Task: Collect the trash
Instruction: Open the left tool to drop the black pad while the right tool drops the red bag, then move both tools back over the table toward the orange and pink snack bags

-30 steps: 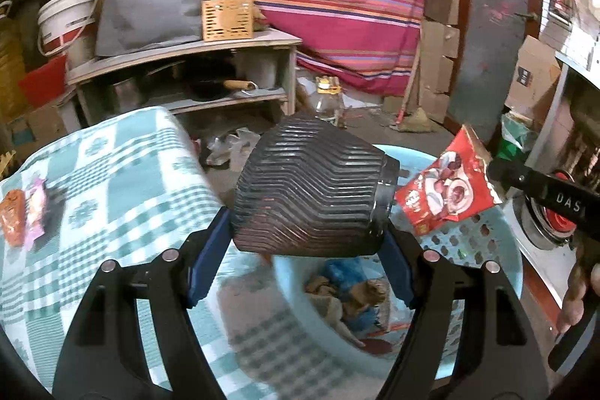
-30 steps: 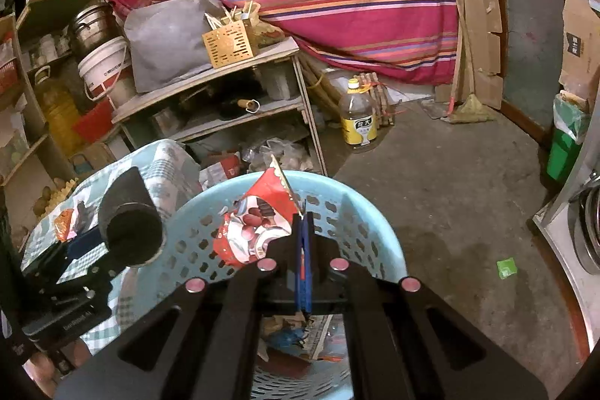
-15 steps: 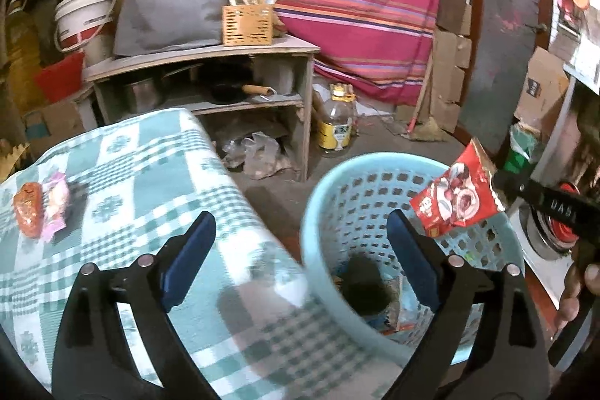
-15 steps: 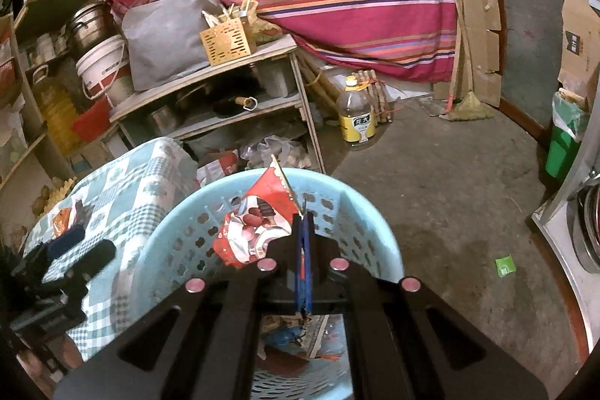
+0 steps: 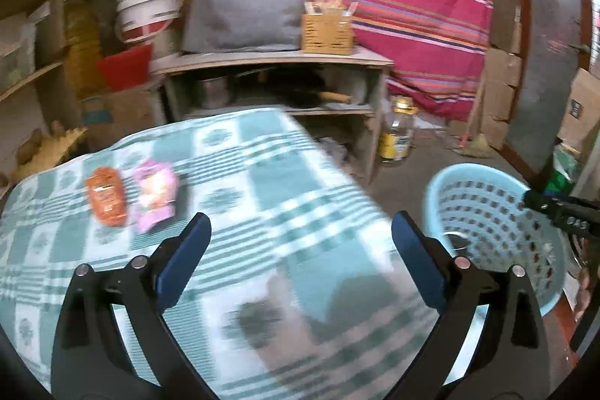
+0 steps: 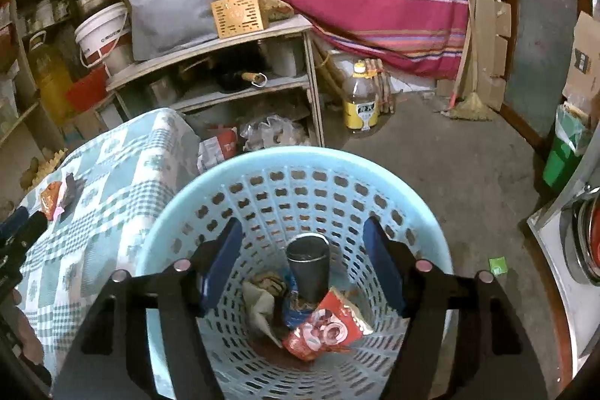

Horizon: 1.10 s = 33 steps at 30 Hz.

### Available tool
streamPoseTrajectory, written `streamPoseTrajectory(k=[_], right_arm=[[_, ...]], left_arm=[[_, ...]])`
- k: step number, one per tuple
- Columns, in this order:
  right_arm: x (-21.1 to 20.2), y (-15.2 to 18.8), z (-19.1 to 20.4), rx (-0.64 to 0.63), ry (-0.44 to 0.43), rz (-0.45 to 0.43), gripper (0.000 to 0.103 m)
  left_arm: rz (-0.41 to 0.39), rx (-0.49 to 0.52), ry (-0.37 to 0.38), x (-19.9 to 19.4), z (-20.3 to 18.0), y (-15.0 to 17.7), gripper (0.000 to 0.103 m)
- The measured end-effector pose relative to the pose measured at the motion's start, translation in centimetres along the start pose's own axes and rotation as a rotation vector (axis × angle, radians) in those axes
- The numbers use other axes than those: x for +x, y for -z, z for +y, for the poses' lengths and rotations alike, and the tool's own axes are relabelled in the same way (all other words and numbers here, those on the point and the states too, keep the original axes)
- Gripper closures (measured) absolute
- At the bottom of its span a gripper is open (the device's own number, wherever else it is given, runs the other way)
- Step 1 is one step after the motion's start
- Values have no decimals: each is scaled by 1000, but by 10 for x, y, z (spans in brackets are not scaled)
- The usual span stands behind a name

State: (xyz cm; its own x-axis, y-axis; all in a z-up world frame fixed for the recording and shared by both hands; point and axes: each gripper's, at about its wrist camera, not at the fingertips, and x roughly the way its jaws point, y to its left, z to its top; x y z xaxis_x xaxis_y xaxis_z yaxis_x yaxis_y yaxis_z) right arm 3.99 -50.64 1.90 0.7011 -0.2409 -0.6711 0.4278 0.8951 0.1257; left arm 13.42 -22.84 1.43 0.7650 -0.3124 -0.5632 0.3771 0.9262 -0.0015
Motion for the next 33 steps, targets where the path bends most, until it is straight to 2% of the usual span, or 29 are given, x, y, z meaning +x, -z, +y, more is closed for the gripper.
streamPoseTrajectory(k=[7,17,20,24,33], right_arm=[[-4,-5,49,-69,7,-39,31],[1,0,152,-175,-74,-79,21],[8,6,180,-211,-97,-67,19],[19,14,213,-264,-111,-43,19],[41,16,252,-286,-161,-1,19]], left_arm=[[-12,-81,-134,-16,81,7,6],[11,-188,-268,-29,189,27,6],[16,-184,-306,-31,207,31,6],[30,-211,-321,-32,231,38,6],[52,-247,-330,-19,257,34,6]])
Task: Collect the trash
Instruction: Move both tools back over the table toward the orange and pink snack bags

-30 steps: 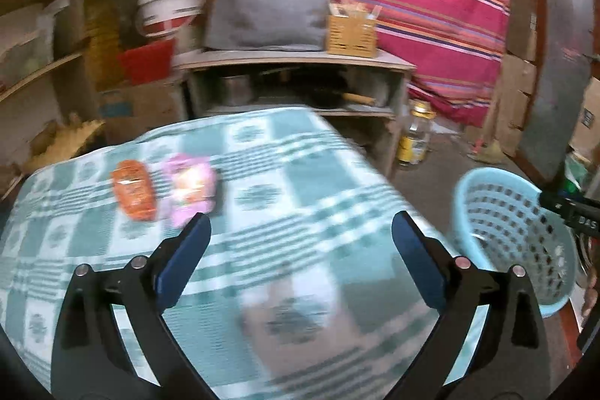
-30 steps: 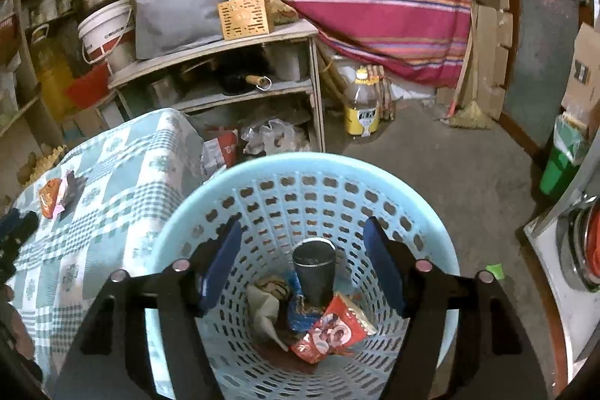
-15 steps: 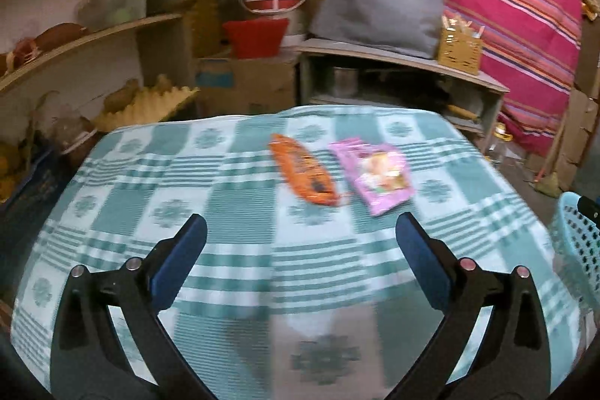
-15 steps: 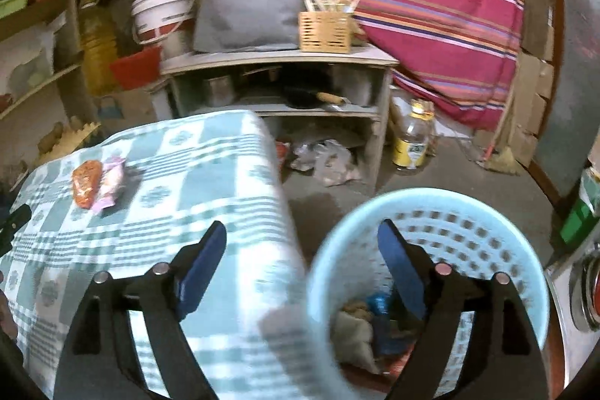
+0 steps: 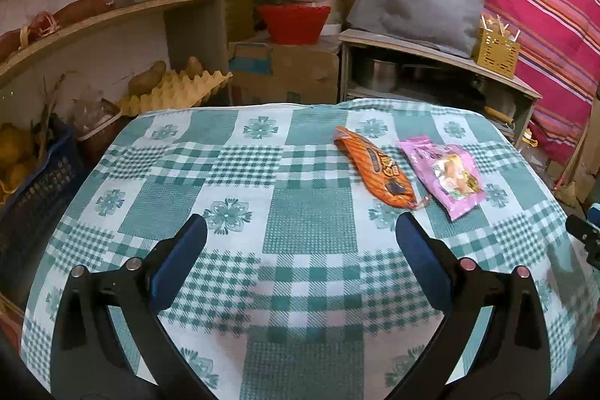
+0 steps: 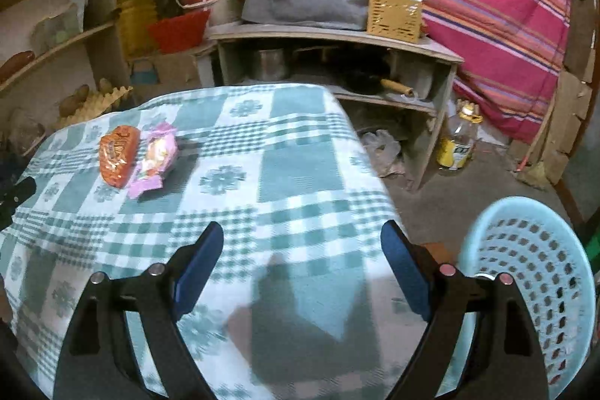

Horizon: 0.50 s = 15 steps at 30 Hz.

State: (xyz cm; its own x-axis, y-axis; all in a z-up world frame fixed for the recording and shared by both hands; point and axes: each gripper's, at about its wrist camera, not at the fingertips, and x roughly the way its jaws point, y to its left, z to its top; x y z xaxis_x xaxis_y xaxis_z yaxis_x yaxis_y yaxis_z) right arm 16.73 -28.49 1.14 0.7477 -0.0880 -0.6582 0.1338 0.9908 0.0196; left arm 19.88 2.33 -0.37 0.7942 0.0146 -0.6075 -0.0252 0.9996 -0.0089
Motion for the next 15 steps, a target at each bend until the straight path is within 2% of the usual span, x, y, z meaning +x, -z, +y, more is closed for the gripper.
streamPoseTrajectory(k=[3,6,9,12,15], right_arm=[[7,-10,12,-24,-7,3,19],[16,-23,21,-37,-34,12,19],[25,-38,33,-93,-32,12,19],[35,-46,36,-123,-10,13,19],[45,-46,27,-87,-14,30,19]], left_arm=[[19,-35,16,8,6,-6,6],[57,-85,64,23,11,-13,6],[71,-53,46,37,6,-30,6],[82,-28,88,55,-7,-52,6],[106,-3,119,75,-22,-65,7]])
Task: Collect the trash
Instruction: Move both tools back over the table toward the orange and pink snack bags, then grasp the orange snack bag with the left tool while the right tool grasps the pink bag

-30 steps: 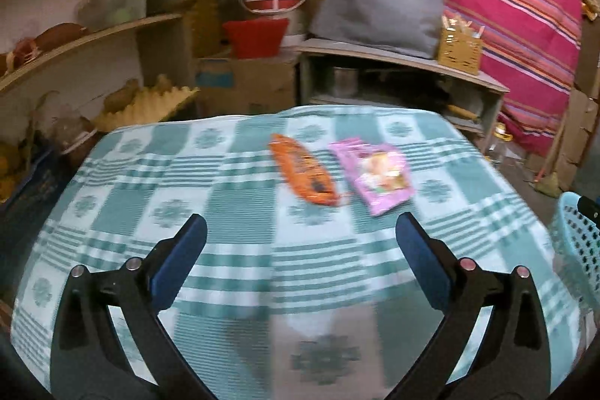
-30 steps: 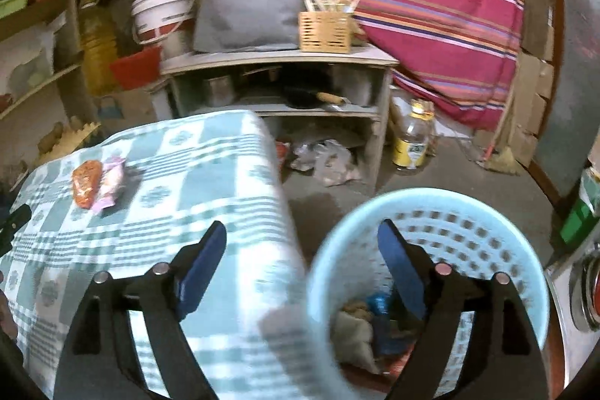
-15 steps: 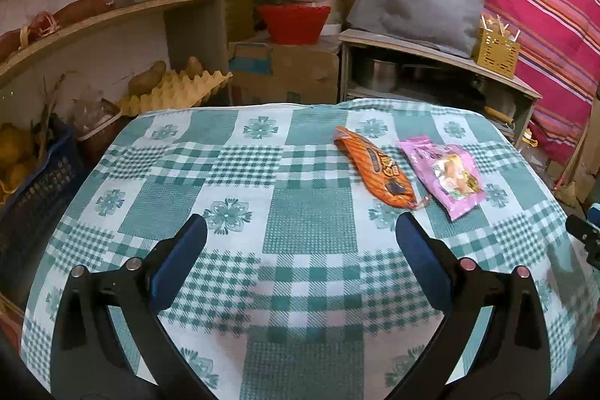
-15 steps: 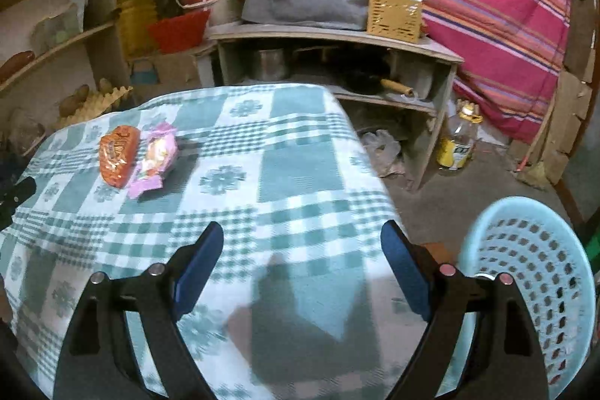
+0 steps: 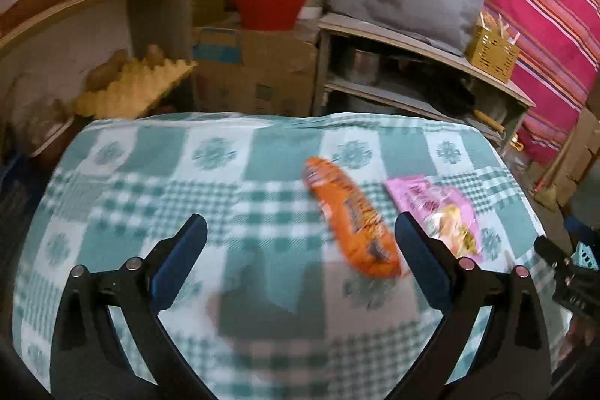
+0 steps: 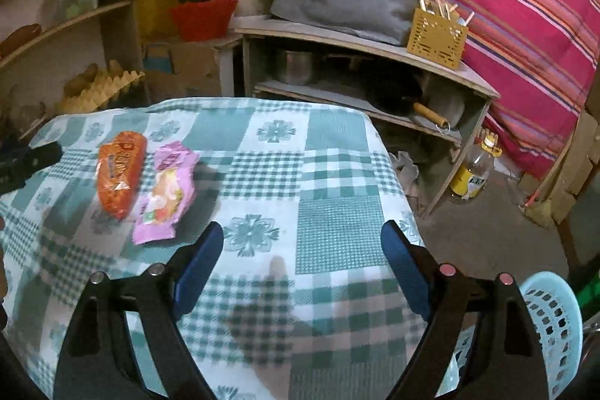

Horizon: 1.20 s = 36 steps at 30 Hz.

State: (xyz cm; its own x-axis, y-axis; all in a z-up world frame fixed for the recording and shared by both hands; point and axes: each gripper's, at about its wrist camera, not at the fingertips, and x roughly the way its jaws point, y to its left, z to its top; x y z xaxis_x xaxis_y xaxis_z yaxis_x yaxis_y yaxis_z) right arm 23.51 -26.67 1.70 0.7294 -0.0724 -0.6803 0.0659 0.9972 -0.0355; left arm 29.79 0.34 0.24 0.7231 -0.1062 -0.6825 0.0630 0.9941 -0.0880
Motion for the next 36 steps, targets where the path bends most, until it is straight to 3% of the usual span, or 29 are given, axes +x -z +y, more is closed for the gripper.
streamPoseTrajectory(k=[4,9,13,16,25,31,36], right_arm=[[15,5,-10,36,-15,39,19],[23,6,-14,40,-14,51,19],[25,4,-11,41,-24,53,19],[23,2,-6,42,-43,50,19],[8,-14,47,-41,-92,10,19],[18,-17,101,-136,-127,53,19],[47,-17,122,-153,-127,129,19]], left_arm=[[70,27,30,36,-17,-9,15],[159,-3,70,68,-18,-7,51],[168,-12,102,68,-15,-4,90],[161,-15,116,58,-11,-3,103],[114,-4,-19,-7,7,24,103],[75,-69,-42,-39,42,39,103],[71,-104,5,-41,58,45,103]])
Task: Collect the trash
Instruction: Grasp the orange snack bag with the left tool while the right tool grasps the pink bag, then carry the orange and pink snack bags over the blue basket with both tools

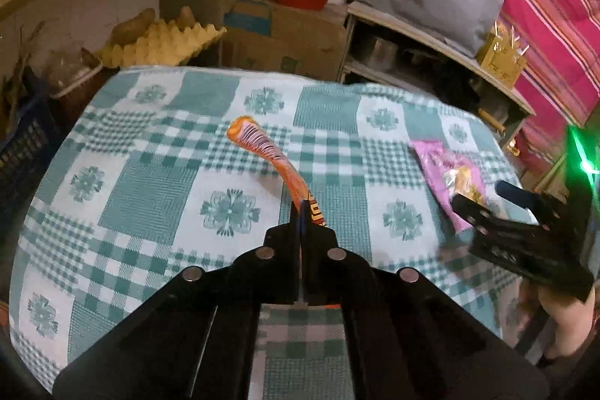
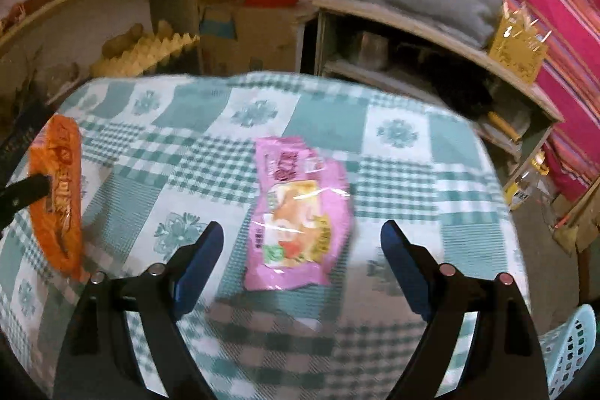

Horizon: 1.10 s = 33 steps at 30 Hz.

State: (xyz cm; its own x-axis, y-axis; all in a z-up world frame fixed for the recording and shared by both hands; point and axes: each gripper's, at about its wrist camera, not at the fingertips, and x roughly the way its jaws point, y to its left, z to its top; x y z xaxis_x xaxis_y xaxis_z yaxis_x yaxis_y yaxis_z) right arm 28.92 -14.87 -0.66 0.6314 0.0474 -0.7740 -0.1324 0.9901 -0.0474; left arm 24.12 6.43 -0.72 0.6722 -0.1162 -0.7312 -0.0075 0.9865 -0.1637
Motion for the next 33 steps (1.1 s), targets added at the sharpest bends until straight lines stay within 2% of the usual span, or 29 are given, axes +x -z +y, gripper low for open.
streamPoseTrajectory(k=[4,5,6,7,12,17,21,25,33], right_arm=[[16,0,-4,12,15,41,20],[19,0,-7,24,6,52,25],[22,1,-10,41,-12,70,37],[26,2,-13,59,-35,90,43],[20,9,-21,73,-59,60,61],[0,17,-37,82,-58,13,63],[-32,31,-65,114,-47,-27,63],[-68,55,-107,186,-30,-60,63],[-126,113,-191,299,72,-104,63]], left_arm=[[-6,73,-13,1,-8,5,103],[-6,81,-7,1,-10,5,103],[-7,87,-3,1,-11,5,103],[-12,97,1,0,-13,5,103],[-18,116,4,0,-18,4,103],[-19,114,17,0,-25,4,103],[-32,132,42,-7,-39,5,103],[-60,170,71,-19,-64,7,103],[-84,249,147,-36,-131,17,103]])
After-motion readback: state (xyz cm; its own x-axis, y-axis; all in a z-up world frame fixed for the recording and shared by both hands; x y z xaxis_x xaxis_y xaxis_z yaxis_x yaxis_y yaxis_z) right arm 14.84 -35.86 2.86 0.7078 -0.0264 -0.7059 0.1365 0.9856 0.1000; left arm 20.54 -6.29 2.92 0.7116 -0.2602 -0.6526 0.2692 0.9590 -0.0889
